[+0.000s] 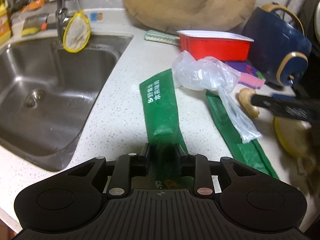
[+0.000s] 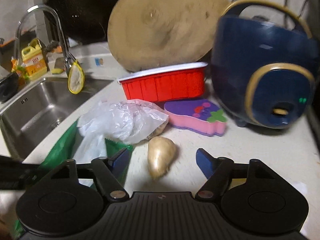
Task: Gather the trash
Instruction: 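Grasp the ginger root with the right tool while the left tool holds the package, then carry the ginger and green package down to the teal trash bin with both tools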
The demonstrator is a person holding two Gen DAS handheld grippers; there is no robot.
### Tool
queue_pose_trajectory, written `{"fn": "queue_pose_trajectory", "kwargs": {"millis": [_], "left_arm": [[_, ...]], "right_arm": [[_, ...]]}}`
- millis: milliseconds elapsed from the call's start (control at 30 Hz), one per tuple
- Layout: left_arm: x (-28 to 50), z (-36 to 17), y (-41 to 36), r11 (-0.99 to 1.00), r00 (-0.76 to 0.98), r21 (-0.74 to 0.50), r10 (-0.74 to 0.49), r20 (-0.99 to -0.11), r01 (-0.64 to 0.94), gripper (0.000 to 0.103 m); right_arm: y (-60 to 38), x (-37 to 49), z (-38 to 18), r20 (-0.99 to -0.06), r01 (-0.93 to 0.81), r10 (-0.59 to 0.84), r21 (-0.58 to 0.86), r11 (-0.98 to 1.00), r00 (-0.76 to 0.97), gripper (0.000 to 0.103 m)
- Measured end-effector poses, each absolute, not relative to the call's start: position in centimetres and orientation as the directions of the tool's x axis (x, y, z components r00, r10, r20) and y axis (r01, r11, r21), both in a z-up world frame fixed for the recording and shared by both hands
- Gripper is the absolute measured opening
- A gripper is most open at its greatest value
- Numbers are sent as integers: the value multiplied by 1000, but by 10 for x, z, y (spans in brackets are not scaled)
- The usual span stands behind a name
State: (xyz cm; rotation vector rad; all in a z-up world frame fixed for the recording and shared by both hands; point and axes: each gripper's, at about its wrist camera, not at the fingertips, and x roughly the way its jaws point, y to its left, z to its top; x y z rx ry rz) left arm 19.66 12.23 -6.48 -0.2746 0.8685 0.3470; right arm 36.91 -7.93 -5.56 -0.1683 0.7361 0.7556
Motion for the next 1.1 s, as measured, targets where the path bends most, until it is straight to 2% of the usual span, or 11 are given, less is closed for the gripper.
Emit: {"fn": "queue_pose_trajectory", "kwargs": {"millis": [100, 200, 267, 567, 800, 1100], "left_arm": [[197, -67, 114, 924, 602, -53, 202, -772, -378, 34], [198, -67, 114, 920, 601, -60, 202, -773, -388, 34], [199, -66, 115, 920, 594, -62, 198, -779, -388, 34], [200, -64, 113, 912, 591, -120, 150, -792, -393, 34], [205, -64, 108, 921, 574, -83, 165, -802, -380, 31], [213, -66, 103, 919, 577, -74, 178, -797, -386, 25]], "right_arm": [[-60, 375, -68, -690, -688, 542, 88, 720, 479, 55], [-52, 373, -73, -698, -702, 541, 78, 708, 469, 50], [-52, 369, -73, -692, -700, 524, 37, 713, 496, 36], [-93, 354, -51, -669, -660, 541, 99, 744, 510, 36], [-152, 333, -33, -614, -552, 504, 129, 824, 608, 35], [-198, 336, -56, -625, -404, 308, -12, 915, 717, 36]]}}
